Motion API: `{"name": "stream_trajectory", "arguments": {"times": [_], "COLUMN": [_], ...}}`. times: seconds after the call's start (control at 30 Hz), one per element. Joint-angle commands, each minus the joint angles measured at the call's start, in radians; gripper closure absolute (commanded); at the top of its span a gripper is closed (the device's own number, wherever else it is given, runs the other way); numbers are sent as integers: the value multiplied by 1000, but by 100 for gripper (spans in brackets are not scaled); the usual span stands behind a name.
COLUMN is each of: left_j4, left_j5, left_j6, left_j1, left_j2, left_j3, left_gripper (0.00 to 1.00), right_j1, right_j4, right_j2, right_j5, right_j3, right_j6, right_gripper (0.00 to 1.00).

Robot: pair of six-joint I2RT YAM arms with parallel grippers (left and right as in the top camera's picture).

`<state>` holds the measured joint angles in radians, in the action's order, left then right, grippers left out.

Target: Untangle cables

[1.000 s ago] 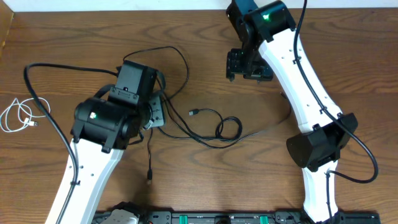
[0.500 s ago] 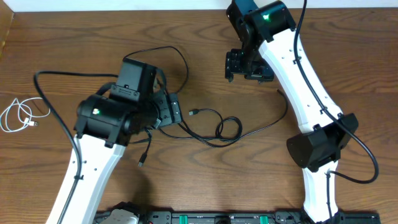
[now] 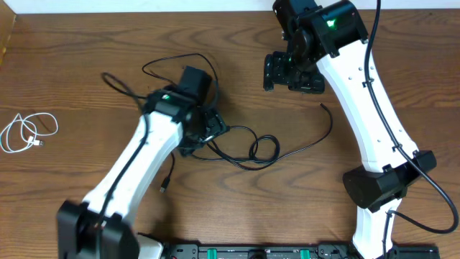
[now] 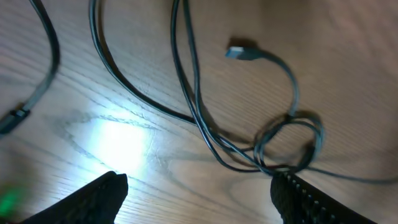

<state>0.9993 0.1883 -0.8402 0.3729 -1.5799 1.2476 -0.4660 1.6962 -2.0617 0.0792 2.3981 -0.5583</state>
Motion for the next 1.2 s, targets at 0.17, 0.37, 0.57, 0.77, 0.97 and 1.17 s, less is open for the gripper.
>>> {"name": "stream_trajectory", "arguments": {"times": [0.17,0.37,0.57,0.77,0.97,1.17], "left_j4": [4,-21,-68,-109,-229,-298], "left_j5": [5,6,5,2,3,10], "left_j6": [-68,-104,-104,-109,-130,-104], "left_j1": [3,4,5,5,5,5], "left_j2": [-157,-214,-230,-230,-230,-230], "left_j3": [-2,-2,-4,-55,-158,-169], "left_gripper": [22,22,23,30,30,36], "right_j1": [-7,-7,-7,-7,-7,-7], "right_j4": [2,2,-2,-2,-2,-5], "right_j2": [7,7,6,6,6,6], "right_j5": [6,6,6,6,6,6], "right_j3": [3,3,3,3,3,3], "right_j6": [7,7,6,6,6,6], "right_gripper": [20,19,14,12,11,11]}}
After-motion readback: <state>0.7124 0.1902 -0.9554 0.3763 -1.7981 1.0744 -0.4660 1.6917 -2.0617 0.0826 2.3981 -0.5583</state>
